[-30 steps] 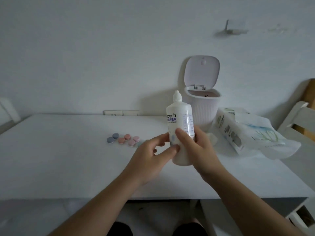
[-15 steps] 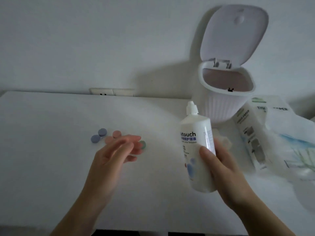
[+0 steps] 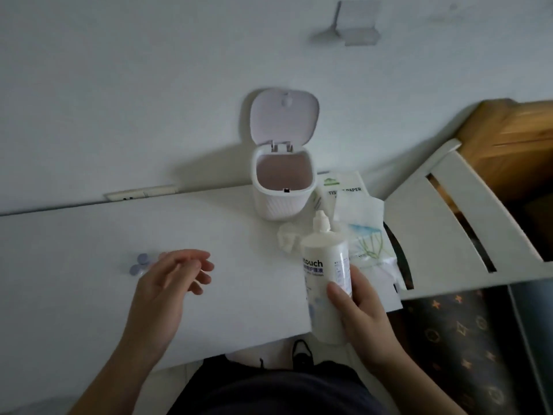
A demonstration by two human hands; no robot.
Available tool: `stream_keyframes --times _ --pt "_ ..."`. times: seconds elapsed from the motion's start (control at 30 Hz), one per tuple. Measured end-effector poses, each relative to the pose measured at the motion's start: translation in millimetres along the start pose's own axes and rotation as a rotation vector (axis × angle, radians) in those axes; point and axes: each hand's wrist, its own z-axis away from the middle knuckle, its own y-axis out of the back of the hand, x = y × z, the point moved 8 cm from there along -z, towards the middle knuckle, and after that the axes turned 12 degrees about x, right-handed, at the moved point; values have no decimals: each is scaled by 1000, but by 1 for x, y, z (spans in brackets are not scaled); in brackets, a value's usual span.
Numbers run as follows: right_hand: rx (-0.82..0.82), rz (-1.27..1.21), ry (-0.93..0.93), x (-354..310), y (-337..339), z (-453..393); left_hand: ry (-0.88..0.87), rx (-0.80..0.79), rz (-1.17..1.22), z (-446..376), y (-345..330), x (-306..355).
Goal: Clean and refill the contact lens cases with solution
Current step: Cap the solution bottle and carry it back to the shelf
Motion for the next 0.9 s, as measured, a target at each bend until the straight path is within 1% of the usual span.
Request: stream_keyframes --times 0.07,0.13,0.3,0.47,0.73,0.83,0.9 --pt "102 -22 -6 6 30 10 7 -67 -21 3 -27 -5" --pt "208 -35 -7 12 63 24 11 -171 -36 10 -61 -10" --pt "537 -106 -15 31 154 78 -14 -526 -127 42 -168 -14" --pt "870 -212 -39 61 222 153 -75 -849 -139 98 -274 0" --pt "1304 -341 -93 107 281 267 -115 -1297 -209 223 -397 -5" --pt "1472 -434 -117 127 294 309 -149 -1430 -244 278 -431 -12" --pt "1552 -495 -127 140 304 334 -174 -1507 -256 315 -453 -16"
